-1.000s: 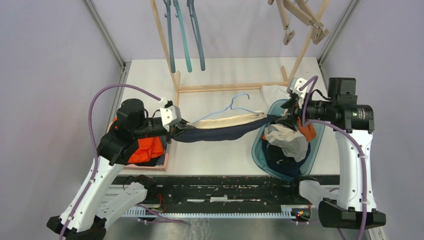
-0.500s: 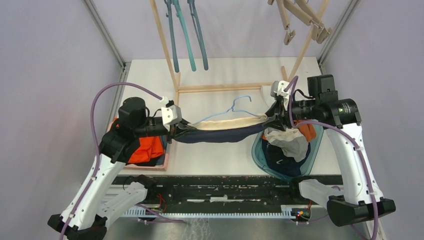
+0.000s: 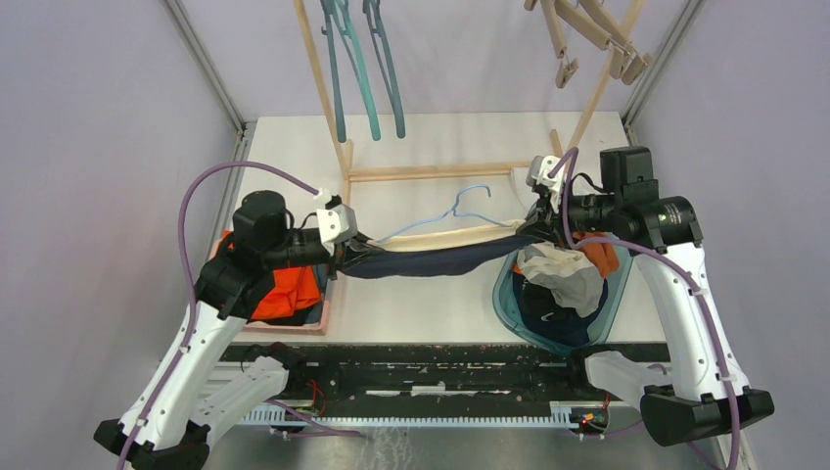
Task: Remove the underwear clipped to the hanger
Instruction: Remove the underwear from the hanger.
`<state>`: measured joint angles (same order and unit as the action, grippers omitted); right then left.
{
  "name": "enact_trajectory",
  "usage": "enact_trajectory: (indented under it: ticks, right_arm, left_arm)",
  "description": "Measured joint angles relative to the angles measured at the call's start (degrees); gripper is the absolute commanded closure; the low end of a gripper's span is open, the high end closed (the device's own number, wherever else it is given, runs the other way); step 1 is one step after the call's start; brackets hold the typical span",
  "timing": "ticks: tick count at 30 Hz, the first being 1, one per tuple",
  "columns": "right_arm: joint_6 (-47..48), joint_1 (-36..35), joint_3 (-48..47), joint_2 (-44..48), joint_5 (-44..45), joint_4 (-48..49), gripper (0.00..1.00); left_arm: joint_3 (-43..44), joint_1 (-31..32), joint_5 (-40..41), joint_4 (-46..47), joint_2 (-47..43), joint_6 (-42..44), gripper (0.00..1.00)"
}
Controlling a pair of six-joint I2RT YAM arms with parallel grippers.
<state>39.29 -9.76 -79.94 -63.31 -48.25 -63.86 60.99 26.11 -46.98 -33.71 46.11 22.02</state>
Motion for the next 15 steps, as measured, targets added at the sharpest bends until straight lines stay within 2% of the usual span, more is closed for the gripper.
enact_trajectory:
  ticks: [5, 9, 15]
  right_arm:
    - [2.14, 3.26, 0.2, 1.14, 1.09, -0.66, 0.99]
    - [5.81, 10.88, 0.07, 0.02, -2.58, -3.87, 0.99]
    - [11.3, 15.8, 0.2, -4.31, -7.41, -10.12, 0.99]
  left_arm:
    - [-0.22, 0.0, 1.11, 0.37, 0.0, 0.0, 0.97]
    - [-0.22, -0.02, 1.46, 1.22, 0.02, -0.02, 0.97]
    - [-0.22, -0.02, 1.36, 1.27, 0.33, -0.07, 0.97]
